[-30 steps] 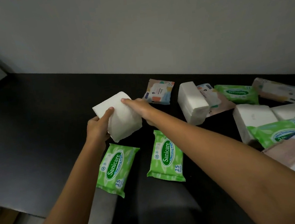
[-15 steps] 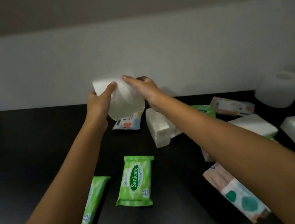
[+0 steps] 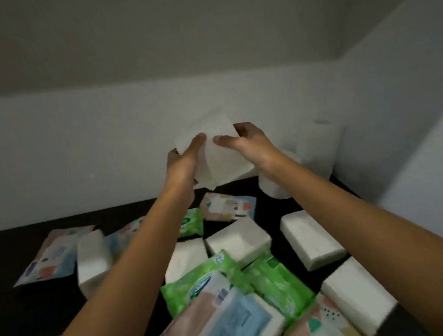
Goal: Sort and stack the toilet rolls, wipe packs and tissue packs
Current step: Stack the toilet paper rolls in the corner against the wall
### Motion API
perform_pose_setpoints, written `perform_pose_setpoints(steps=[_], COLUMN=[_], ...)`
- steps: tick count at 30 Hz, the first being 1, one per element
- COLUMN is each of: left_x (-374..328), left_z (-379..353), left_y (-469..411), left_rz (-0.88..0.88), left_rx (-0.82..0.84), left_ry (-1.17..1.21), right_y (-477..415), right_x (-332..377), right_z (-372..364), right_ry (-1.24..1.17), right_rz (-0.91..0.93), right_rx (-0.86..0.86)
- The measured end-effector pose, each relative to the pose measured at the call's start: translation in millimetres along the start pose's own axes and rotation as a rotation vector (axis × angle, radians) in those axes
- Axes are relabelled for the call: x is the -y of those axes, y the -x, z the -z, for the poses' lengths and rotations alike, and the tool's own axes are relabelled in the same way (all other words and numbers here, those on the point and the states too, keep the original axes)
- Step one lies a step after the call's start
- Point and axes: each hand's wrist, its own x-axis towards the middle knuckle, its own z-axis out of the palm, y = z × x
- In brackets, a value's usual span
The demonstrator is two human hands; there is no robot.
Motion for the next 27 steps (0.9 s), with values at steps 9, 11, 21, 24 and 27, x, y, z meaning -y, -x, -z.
perform_pose_setpoints(steps=[9, 11, 21, 24, 27], left_x=[52.3, 57.8, 66.2, 76.7, 89.5], left_z=[-126.4, -144.9, -172.0, -173.4, -174.3], left_y=[-24.2, -33.5, -101.1, -118.5, -126.0], left_rz=[0.169, 0.133, 0.093, 0.147, 0.183], left_rx=[0.245, 0.227, 0.202, 0.22, 0.27], left_ry=[0.034, -0.027, -0.204, -0.176, -0.126], right_y=[-39.1, -51.1, -134.1, -152.9, -163.7], right_x=[-60.8, -70.2, -89.4, -96.4, -103.9], right_z=[123.1, 135.6, 126.8, 123.9, 121.8], right_ry=[0.249, 0.312, 0.624, 0.753, 0.853], right_rz=[-0.033, -0.035, 0.105, 0.091, 0.077], right_rx=[-0.09, -0.074, -0.002, 0.057, 0.113])
